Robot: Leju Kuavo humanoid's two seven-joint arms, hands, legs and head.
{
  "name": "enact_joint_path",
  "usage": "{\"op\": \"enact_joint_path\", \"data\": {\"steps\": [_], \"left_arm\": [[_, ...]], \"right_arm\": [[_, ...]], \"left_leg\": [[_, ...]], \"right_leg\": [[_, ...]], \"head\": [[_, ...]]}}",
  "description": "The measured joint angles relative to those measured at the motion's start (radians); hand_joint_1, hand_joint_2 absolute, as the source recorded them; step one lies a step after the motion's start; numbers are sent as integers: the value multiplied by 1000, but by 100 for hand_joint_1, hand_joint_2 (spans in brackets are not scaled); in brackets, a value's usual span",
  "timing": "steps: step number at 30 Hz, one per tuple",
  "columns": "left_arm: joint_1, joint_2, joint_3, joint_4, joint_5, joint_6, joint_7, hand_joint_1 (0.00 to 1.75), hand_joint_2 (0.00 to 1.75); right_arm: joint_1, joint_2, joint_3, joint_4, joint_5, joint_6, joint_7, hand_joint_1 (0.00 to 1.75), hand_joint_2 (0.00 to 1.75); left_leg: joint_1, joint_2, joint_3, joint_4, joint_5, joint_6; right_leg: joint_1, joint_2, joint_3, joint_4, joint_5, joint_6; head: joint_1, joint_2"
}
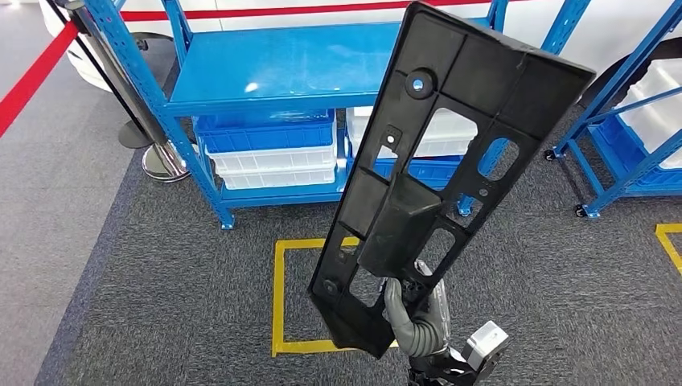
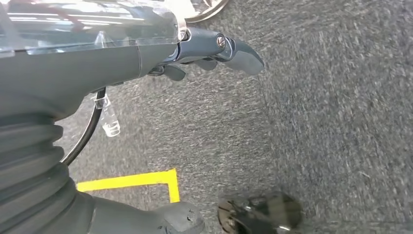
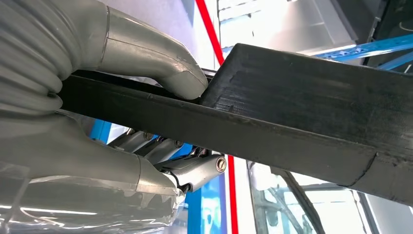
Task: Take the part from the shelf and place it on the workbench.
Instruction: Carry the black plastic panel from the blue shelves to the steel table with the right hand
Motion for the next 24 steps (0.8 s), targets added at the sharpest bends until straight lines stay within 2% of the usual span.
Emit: {"op": "enact_joint_path", "data": {"steps": [1, 2, 4, 5, 6, 7, 8, 9, 10, 11, 12, 13, 14, 15, 16, 17, 19, 20, 21, 22, 24], "left_arm": [[1, -4, -2, 0, -6, 4, -7, 0, 175], [2, -10, -4, 0, -12, 9, -14, 0, 175], [6, -24, -9, 0, -20, 20, -23, 0, 175], [7, -30, -12, 0, -23, 25, -25, 0, 175], [7, -35, -14, 0, -25, 27, -26, 0, 175], [8, -40, -17, 0, -26, 29, -26, 0, 175], [9, -43, -18, 0, -27, 29, -26, 0, 175], [9, -46, -20, 0, -27, 29, -27, 0, 175], [10, -49, -21, 0, -27, 29, -27, 0, 175], [10, -50, -21, 0, -27, 29, -27, 0, 175], [10, -52, -22, 0, -27, 29, -27, 0, 175], [10, -53, -23, 0, -27, 29, -27, 0, 175], [10, -54, -23, 0, -28, 29, -27, 0, 175], [10, -55, -23, 0, -28, 29, -27, 0, 175], [10, -55, -23, 0, -28, 29, -27, 0, 175], [10, -55, -23, 0, -28, 29, -27, 0, 175], [12, -56, -23, 0, -29, 29, -27, 0, 175], [14, -56, -23, 0, -30, 29, -27, 0, 175], [15, -57, -23, 0, -32, 29, -27, 0, 175], [16, -57, -23, 0, -33, 29, -26, 0, 175], [17, -57, -24, 0, -36, 29, -25, 0, 175]], "right_arm": [[6, 1, -2, -5, 9, -12, -4, 175, 175], [13, 4, -5, -10, 20, -26, -8, 175, 175], [25, 8, -11, -21, 40, -54, -15, 175, 175], [31, 9, -15, -28, 47, -66, -17, 175, 175], [37, 11, -20, -34, 51, -76, -20, 175, 175], [43, 11, -25, -41, 50, -83, -22, 175, 175], [48, 12, -30, -47, 46, -87, -24, 175, 175], [53, 12, -37, -52, 41, -90, -25, 175, 175], [58, 12, -43, -57, 37, -92, -26, 175, 175], [62, 12, -49, -61, 34, -93, -26, 175, 175], [64, 12, -53, -64, 32, -93, -26, 175, 175], [66, 13, -57, -67, 32, -94, -26, 175, 175], [68, 13, -60, -72, 31, -94, -27, 175, 175], [70, 14, -63, -78, 31, -95, -28, 175, 175], [72, 14, -67, -85, 31, -97, -30, 175, 175], [74, 15, -71, -92, 29, -100, -32, 175, 175], [81, 15, -81, -104, 25, -106, -35, 175, 175], [84, 15, -86, -110, 23, -108, -36, 175, 175], [87, 17, -90, -114, 20, -109, -36, 175, 175], [90, 18, -94, -119, 17, -108, -36, 175, 175], [96, 21, -99, -125, 12, -108, -35, 175, 175]], "left_leg": [[-3, -1, 30, -50, -8, 5], [-7, -2, 40, -74, -15, 10], [-8, 0, 27, -80, 2, 23], [-6, 2, 19, -84, 15, 30], [-3, 5, 8, -88, 29, 37], [-2, 7, -6, -91, 43, 43], [-3, 8, -21, -90, 55, 47], [-3, 8, -37, -88, 66, 48], [-4, 9, -53, -84, 77, 47], [-5, 9, -71, -80, 88, 46], [-4, 9, -89, -74, 98, 43], [-4, 8, -105, -67, 105, 40], [-5, 8, -119, -59, 112, 36], [-6, 7, -130, -52, 117, 31], [-7, 6, -136, -47, 124, 26], [-8, 6, -140, -45, 131, 20], [-5, 4, -146, -44, 143, 9], [-3, 3, -153, -37, 134, 3], [-1, 1, -164, -13, 105, -1], [1, 0, -179, 31, 59, -5], [2, 0, -211, 160, -40, -10]], "right_leg": [[0, -1, -4, 2, 8, 6], [-1, -3, -6, 1, 17, 12], [-4, -3, -8, -4, 32, 25], [-5, 0, -14, 3, 18, 31], [-5, 3, -24, 26, -16, 36], [-7, 5, -37, 69, -66, 40], [-8, 7, -51, 127, -122, 43], [-9, 7, -62, 191, -161, 46], [-11, 7, -65, 243, -176, 49], [-12, 7, -56, 268, -167, 51], [-14, 7, -29, 259, -142, 51], [-16, 7, 15, 215, -117, 51], [-17, 7, 68, 148, -111, 50], [-16, 9, 119, 79, -118, 46], [-14, 11, 154, 26, -130, 40], [-12, 13, 170, -5, -142, 33], [-9, 13, 163, -15, -132, 15], [-9, 11, 156, -16, -123, 6], [-10, 9, 146, -18, -112, -4], [-10, 7, 133, -19, -101, -11], [-6, 6, 104, -17, -78, -18]], "head": [[0, 0], [-3, 0], [-8, 0], [-8, 0], [-5, 0], [-2, 0], [1, 0], [2, 0], [3, 0], [3, 0], [4, 0], [4, 0], [4, 0], [4, 0], [3, 0], [2, 0], [3, 0], [4, 0], [2, 0], [0, 0], [-5, 0]]}}
